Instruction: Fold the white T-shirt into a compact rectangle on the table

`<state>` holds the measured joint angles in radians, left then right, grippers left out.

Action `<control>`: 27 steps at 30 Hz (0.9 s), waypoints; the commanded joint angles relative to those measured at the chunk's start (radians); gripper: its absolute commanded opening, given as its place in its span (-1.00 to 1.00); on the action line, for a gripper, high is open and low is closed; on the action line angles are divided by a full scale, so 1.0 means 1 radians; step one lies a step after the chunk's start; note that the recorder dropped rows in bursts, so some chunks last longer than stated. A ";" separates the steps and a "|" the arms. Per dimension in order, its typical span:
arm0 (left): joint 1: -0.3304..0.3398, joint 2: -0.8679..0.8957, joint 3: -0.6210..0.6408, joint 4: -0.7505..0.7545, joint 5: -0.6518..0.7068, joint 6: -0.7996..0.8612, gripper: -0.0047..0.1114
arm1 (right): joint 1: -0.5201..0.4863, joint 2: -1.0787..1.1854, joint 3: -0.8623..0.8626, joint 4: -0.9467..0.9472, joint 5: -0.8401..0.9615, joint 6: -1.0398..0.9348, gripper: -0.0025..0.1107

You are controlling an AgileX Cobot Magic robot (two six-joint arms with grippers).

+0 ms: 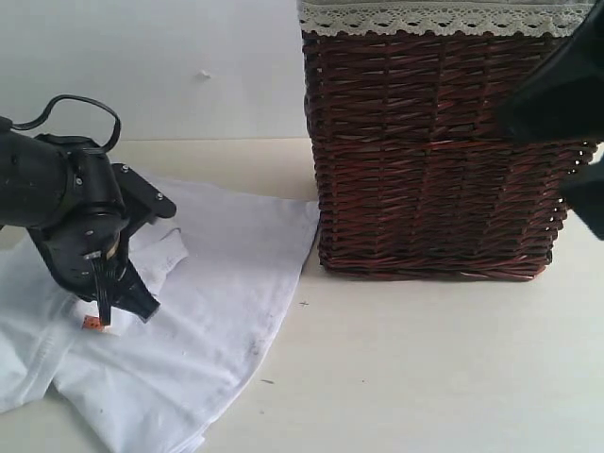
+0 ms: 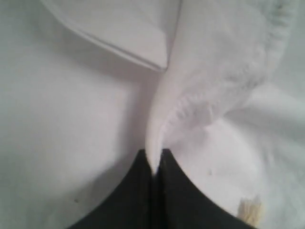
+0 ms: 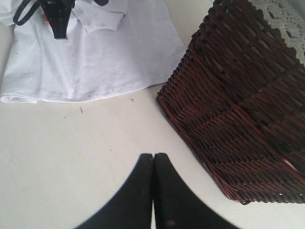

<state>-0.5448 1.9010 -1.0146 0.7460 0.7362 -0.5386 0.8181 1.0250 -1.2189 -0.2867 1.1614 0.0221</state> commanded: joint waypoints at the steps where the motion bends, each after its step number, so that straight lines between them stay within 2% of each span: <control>1: -0.001 -0.007 -0.002 0.074 0.010 -0.015 -0.92 | -0.004 -0.002 0.010 -0.005 -0.019 0.004 -0.96; 6: 0.038 -0.075 -0.080 0.095 0.037 0.042 -0.92 | -0.004 -0.002 0.010 -0.007 -0.026 0.004 -0.96; 12: 0.182 -0.171 -0.209 0.087 0.035 0.151 -0.92 | -0.004 -0.002 0.010 -0.007 -0.028 0.006 -0.96; 21: 0.523 -0.169 -0.305 0.077 -0.102 0.195 -0.92 | -0.004 -0.002 0.010 -0.007 -0.030 0.006 -0.96; 27: 0.751 -0.057 -0.305 -0.051 -0.271 0.195 -0.91 | -0.004 -0.002 0.010 -0.007 -0.032 0.008 -0.96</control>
<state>0.1323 1.7929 -1.3134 0.7518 0.5430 -0.3435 0.8181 1.0250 -1.2147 -0.2867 1.1456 0.0221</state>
